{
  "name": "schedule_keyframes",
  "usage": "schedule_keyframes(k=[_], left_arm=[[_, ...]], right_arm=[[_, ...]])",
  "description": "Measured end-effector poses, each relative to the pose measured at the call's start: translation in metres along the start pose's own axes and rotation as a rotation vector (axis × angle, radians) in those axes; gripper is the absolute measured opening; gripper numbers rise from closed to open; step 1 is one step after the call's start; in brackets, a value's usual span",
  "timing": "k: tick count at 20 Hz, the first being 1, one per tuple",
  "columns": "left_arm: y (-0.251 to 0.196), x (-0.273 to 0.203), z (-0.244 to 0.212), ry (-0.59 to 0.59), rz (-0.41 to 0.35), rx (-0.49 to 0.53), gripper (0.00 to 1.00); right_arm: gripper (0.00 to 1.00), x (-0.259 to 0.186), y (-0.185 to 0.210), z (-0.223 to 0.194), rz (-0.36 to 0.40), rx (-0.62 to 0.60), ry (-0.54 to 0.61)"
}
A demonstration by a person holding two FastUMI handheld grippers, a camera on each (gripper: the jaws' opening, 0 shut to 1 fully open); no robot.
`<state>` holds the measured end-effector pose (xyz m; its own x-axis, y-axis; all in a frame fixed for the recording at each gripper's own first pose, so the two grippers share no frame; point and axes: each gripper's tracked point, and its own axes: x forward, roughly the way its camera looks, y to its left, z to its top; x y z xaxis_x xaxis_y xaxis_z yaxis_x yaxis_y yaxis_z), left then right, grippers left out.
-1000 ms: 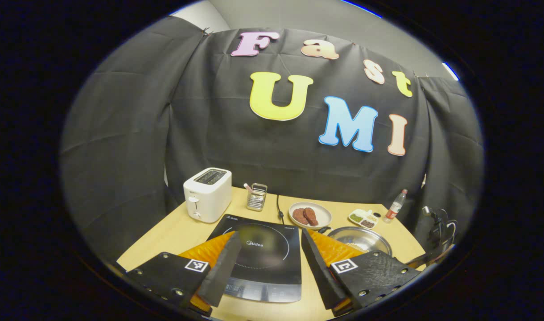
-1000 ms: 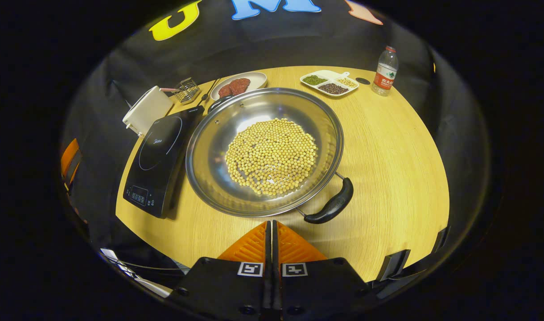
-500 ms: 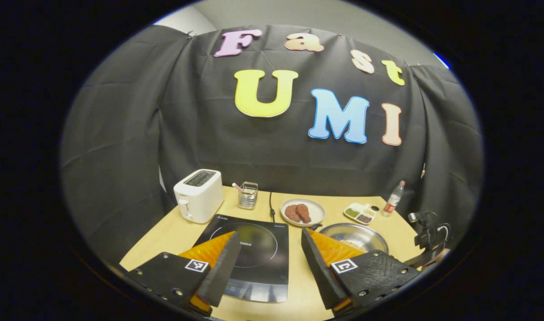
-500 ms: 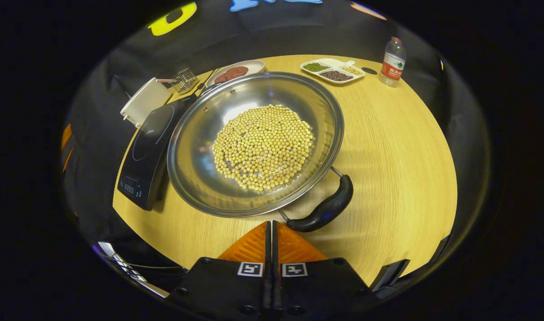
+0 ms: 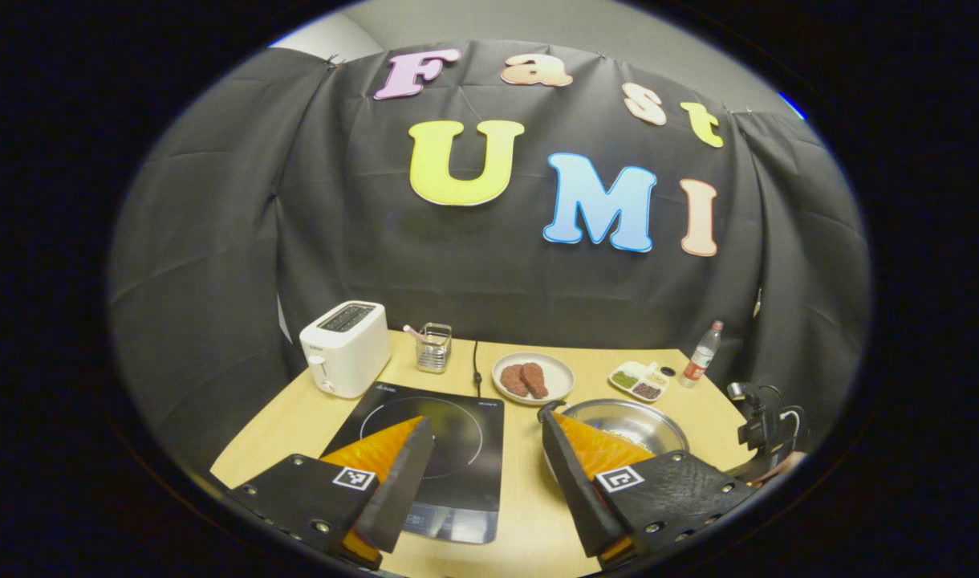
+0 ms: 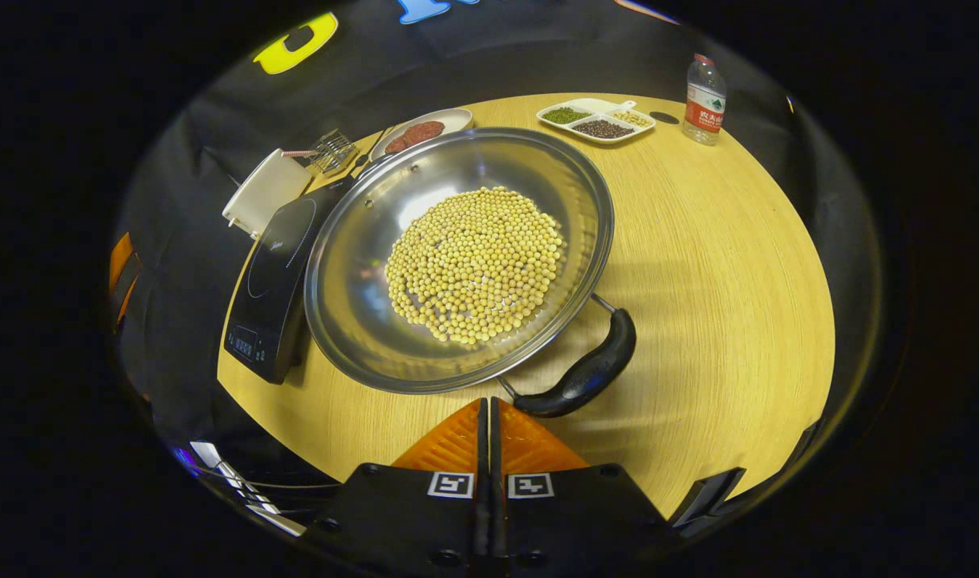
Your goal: First push the handle of the pot to place it horizontally, then grasp the pot with both hands and set it on the induction cooktop.
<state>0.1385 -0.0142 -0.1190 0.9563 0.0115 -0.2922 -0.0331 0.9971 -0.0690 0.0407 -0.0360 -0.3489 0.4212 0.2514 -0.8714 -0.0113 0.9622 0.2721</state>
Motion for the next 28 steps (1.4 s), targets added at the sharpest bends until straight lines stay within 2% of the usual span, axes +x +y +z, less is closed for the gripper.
schedule_keyframes(k=[4, 9, 14, 15, 19, 22, 23, 25, 27, 28], left_arm=[[-0.01, 0.001, -0.003, 0.008, -0.011, -0.004, 0.84], [-0.015, 0.002, -0.002, 0.013, -0.019, 0.002, 0.84], [-0.019, 0.002, -0.003, 0.017, -0.013, 0.01, 0.84], [-0.021, 0.002, -0.003, 0.018, -0.013, 0.02, 0.81], [-0.033, 0.006, -0.006, 0.027, -0.025, 0.022, 0.84], [-0.043, 0.009, -0.008, 0.032, -0.023, 0.018, 0.84], [-0.047, 0.01, -0.009, 0.035, -0.021, 0.019, 0.81], [-0.059, 0.01, -0.008, 0.037, -0.025, 0.016, 0.84], [-0.07, 0.01, -0.009, 0.038, -0.028, 0.015, 0.81], [-0.076, 0.011, -0.01, 0.041, -0.028, 0.015, 0.84]], right_arm=[[0.02, 0.0, 0.003, 0.011, 0.018, 0.011, -0.018], [0.01, 0.006, -0.005, 0.018, -0.018, -0.025, -0.018], [0.02, 0.003, -0.029, 0.024, -0.062, -0.034, -0.031], [0.02, 0.003, -0.035, 0.027, -0.074, -0.042, -0.031], [0.02, 0.002, -0.058, 0.042, -0.119, -0.074, -0.045], [0.02, 0.003, -0.069, 0.052, -0.123, -0.052, -0.057], [0.02, 0.003, -0.072, 0.056, -0.12, -0.046, -0.066], [0.02, 0.004, -0.077, 0.064, -0.114, -0.046, -0.081], [0.02, 0.006, -0.083, 0.071, -0.119, -0.065, -0.084], [0.02, 0.006, -0.086, 0.075, -0.12, -0.071, -0.09]])
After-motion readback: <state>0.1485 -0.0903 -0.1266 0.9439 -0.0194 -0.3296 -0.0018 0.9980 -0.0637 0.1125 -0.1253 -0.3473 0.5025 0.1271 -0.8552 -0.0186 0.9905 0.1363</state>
